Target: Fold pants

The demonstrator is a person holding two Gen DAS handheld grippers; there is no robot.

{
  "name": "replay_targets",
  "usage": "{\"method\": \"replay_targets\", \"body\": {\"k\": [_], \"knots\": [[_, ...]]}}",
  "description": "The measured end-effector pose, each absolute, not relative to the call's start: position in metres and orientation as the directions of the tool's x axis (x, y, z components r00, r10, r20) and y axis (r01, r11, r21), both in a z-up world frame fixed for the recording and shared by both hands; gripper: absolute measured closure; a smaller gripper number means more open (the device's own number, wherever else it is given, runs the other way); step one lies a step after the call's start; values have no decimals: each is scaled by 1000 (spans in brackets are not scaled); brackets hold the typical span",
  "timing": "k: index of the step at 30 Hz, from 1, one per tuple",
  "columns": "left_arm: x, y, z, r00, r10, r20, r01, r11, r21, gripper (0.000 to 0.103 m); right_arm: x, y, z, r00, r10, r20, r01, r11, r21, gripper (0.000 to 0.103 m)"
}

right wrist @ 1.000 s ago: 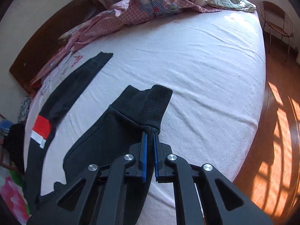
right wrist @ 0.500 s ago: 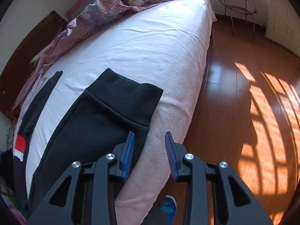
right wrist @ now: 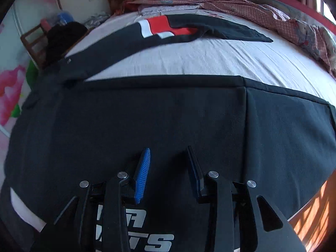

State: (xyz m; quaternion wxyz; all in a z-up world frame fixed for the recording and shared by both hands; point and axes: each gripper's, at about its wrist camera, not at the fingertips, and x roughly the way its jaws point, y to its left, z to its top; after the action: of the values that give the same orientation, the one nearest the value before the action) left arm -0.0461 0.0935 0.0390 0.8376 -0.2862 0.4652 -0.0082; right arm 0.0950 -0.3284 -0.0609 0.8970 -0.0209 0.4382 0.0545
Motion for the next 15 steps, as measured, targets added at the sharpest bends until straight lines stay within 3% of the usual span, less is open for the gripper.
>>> {"method": "replay_targets", "body": {"k": [2,3,7,10,15], "knots": [[-32,115,43,583,-257,-771,-195,877,-440,2,100,-335,-59,579,112,-807,-85,993,77,65],[-24,125,45,601,-233,-764,-163,900,-403,2,102,-339,-59,565,154,-810,-87,988,128,53],[32,159,49,657,-247,-712,49,957,-286,2,101,-326,-60,543,107,-833,-99,993,64,49],[79,187,40,631,-345,-695,154,934,-324,2,102,-321,-62,527,79,-846,-91,995,37,46],[143,230,16,612,-446,-652,188,884,-428,2,106,-319,-62,495,59,-867,-66,997,30,45]]}}
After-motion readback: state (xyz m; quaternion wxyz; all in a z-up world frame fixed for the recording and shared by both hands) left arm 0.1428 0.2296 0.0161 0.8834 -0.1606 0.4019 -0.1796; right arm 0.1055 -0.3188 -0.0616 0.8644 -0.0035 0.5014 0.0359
